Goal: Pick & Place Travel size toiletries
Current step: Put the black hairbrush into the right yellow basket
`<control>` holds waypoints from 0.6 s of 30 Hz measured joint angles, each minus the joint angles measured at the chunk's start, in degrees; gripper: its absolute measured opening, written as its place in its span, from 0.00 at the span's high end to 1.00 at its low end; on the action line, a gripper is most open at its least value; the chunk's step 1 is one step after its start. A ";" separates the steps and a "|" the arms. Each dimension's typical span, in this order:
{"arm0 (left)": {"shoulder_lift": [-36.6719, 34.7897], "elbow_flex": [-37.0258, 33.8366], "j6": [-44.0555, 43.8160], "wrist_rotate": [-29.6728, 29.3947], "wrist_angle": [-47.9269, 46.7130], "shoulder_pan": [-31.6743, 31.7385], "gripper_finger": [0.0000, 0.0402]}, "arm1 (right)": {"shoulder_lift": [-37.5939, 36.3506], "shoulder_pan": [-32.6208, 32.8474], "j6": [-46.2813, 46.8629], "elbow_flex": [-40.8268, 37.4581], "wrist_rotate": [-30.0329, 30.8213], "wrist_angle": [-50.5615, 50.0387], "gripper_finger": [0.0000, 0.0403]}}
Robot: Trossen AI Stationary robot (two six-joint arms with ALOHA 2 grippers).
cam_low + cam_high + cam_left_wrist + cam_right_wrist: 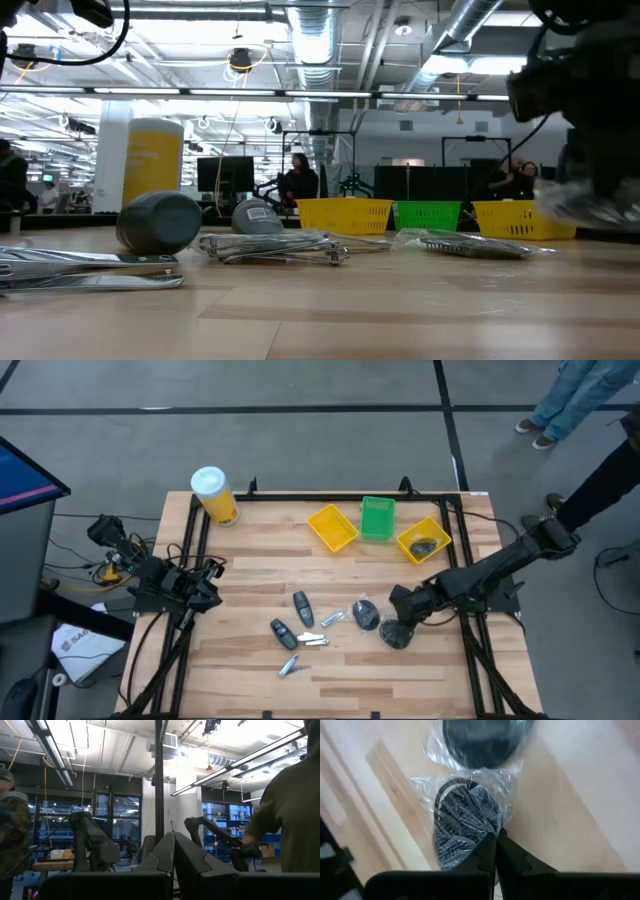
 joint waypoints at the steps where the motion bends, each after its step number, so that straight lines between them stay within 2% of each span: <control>1: 0.00 -0.01 0.00 0.00 0.03 -0.02 1.00 | -1.19 -0.40 -0.06 0.00 0.00 -0.09 1.00; 13: 0.00 0.01 0.00 -0.02 0.08 0.00 1.00 | -12.93 -4.25 -0.10 1.51 0.49 0.27 1.00; 18: 0.00 -0.01 0.00 -0.02 0.22 -0.01 1.00 | -15.57 -6.51 1.29 4.53 5.10 0.29 1.00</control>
